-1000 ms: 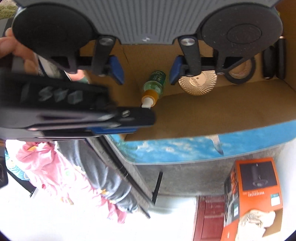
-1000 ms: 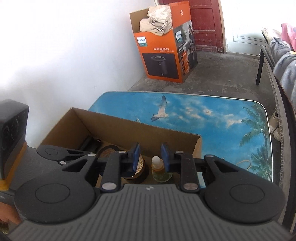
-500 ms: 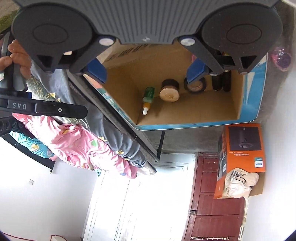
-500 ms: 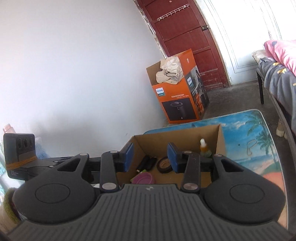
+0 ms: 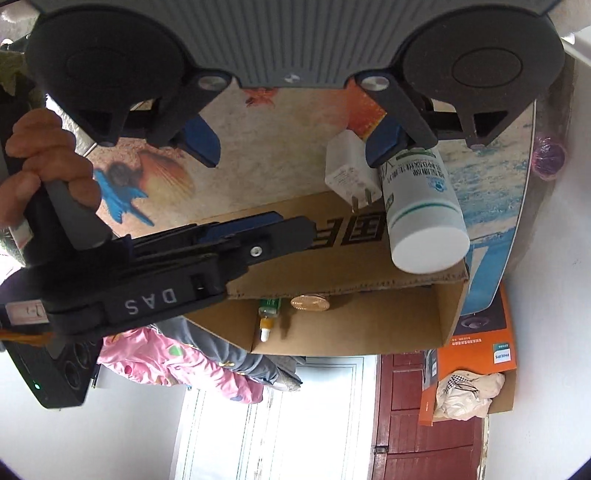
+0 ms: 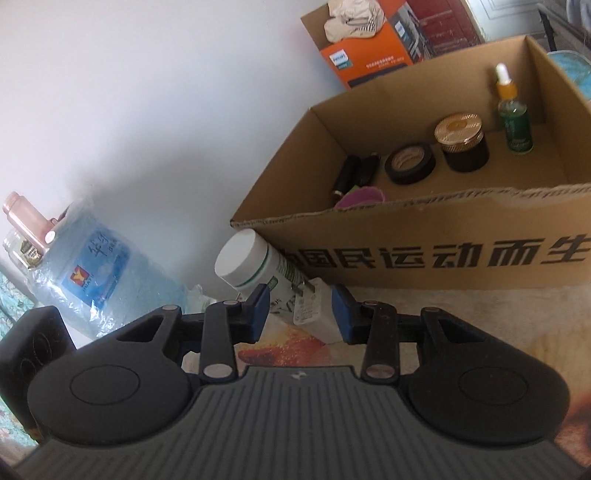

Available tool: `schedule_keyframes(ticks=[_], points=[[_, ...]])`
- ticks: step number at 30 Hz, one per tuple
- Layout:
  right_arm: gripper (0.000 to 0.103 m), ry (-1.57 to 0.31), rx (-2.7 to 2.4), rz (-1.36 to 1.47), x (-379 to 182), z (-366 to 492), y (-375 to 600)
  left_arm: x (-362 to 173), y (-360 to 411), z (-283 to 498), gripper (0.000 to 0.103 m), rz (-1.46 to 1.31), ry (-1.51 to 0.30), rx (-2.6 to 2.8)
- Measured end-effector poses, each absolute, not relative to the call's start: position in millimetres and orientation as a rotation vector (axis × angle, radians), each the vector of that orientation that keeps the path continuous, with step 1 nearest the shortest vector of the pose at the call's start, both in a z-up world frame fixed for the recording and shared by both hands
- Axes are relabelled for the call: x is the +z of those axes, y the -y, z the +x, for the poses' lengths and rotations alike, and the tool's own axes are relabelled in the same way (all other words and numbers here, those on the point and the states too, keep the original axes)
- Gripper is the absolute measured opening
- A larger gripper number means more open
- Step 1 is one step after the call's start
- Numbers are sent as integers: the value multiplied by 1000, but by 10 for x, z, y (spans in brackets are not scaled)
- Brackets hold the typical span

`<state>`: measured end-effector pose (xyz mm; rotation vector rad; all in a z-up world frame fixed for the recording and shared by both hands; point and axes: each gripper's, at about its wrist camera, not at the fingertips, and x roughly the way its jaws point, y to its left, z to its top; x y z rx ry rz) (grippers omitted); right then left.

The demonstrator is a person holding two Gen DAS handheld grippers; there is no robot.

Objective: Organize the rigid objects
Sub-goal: 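Move the right tool to the white plug charger on the table, then close the right tool on the white plug charger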

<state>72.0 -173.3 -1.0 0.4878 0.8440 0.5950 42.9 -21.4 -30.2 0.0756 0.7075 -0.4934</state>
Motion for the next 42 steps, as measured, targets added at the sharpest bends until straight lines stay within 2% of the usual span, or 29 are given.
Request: schedule_keyframes(ticks=[5, 11, 20, 26, 32, 37, 42], points=[[33, -912, 616, 448, -205, 985, 1479, -545, 208, 592, 74, 79, -726, -470], [33, -955, 625, 451, -363, 1161, 1357, -689, 194, 728, 66, 71, -728, -452], [32, -974, 588, 492, -389, 1118, 1577, -688, 189, 740, 65, 48, -720, -502], [32, -979, 511, 522, -367, 928, 1832, -665, 339, 685, 60, 51, -725, -577], [32, -983, 432, 578, -384, 629, 2114, -687, 485, 565, 60, 77, -730, -693], [33, -976, 402, 618, -419, 494, 2237, -673, 542, 524, 46, 116, -734, -706], [34, -964, 386, 604, -402, 498, 2206, -678, 653, 580, 44, 162, -741, -667]])
